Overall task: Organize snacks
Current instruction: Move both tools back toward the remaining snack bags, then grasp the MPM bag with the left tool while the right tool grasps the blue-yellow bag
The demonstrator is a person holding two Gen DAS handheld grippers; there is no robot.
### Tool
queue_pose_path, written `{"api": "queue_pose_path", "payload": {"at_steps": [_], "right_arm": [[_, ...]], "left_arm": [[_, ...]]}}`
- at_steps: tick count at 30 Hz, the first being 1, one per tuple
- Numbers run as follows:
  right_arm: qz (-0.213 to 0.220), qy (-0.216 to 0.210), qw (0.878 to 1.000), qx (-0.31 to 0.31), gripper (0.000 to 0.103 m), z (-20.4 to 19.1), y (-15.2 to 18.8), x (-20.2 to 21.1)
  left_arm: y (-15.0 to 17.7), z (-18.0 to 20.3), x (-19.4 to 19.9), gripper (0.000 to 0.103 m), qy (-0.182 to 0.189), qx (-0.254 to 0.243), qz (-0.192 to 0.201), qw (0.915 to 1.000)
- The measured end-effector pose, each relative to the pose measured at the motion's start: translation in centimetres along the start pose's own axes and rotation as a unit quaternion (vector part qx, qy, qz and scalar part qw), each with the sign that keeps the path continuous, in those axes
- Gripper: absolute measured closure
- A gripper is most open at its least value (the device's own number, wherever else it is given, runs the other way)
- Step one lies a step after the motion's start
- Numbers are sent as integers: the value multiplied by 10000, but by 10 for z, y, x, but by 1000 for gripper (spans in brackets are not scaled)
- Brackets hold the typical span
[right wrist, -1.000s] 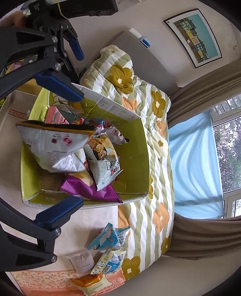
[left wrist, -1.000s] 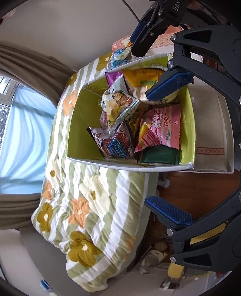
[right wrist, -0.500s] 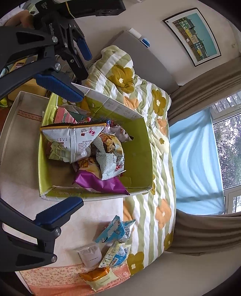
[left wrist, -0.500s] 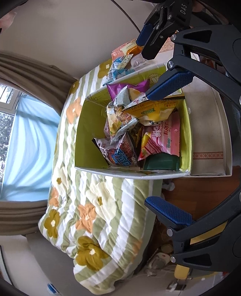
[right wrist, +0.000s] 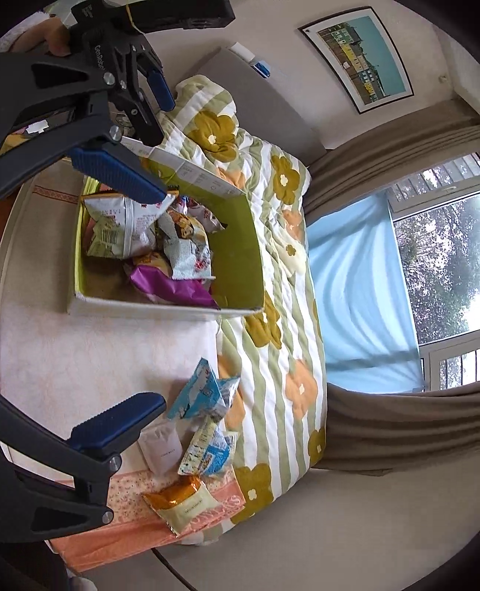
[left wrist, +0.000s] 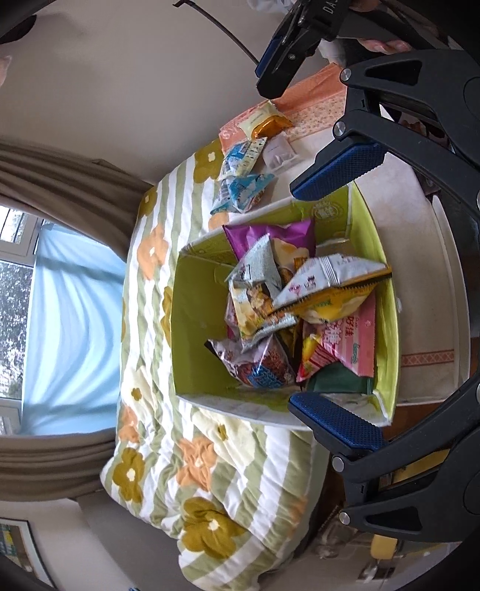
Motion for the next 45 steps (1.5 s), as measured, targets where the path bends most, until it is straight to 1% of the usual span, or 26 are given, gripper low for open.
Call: {"api": "queue_pose_path", "payload": {"at_steps": [4, 7, 12, 16, 19, 24, 30, 38, 42, 45], "right_arm": [[38, 81, 9999, -70, 1, 49, -15, 4], [-50, 99, 9999, -98, 1, 88, -28, 2], [-220, 56, 9997, -38, 1, 151, -51, -9], [-440, -107, 9989, -98, 1, 190, -67, -25], [-668, -217, 9974, -163, 1, 214, -76, -44], [-1083, -367, 9920, -530, 1, 243, -82, -90], [-1441, -182, 9850, -937, 1, 266, -82, -146], [-2043, -15, 9715, -1205, 1, 269, -62, -222], [-2207, 112, 9680, -1187, 1, 268, -53, -244], [-2320, 224, 9660, -1115, 1, 268, -47, -256]], "left_arm": [[-11, 45, -17, 0, 18, -100, 20, 9999], [-18, 83, -35, 0, 60, -99, -27, 9999], [-30, 145, -74, 0, 16, -92, -101, 9999], [-39, 181, -106, 0, -121, -62, -207, 9997], [-46, 198, -130, 0, -256, -104, -325, 9991], [-54, 208, -180, 0, -425, -185, -680, 9966], [-56, 207, -245, 0, -440, -285, -1182, 9916], [-39, 187, -315, 0, -378, -274, -1876, 9811], [-31, 181, -338, 0, -330, -265, -2103, 9767], [-24, 175, -349, 1, -284, -230, -2229, 9741]]}}
Point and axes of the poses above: each gripper's, at about its wrist camera, not at the fingertips, and x roughly against the way its jaws point, z to its right, y to its underside, the point moved 8 cm from there along -x, roughly the way its jaws point, and after that the axes turned 4 degrees about y, right-handed, at the moved point
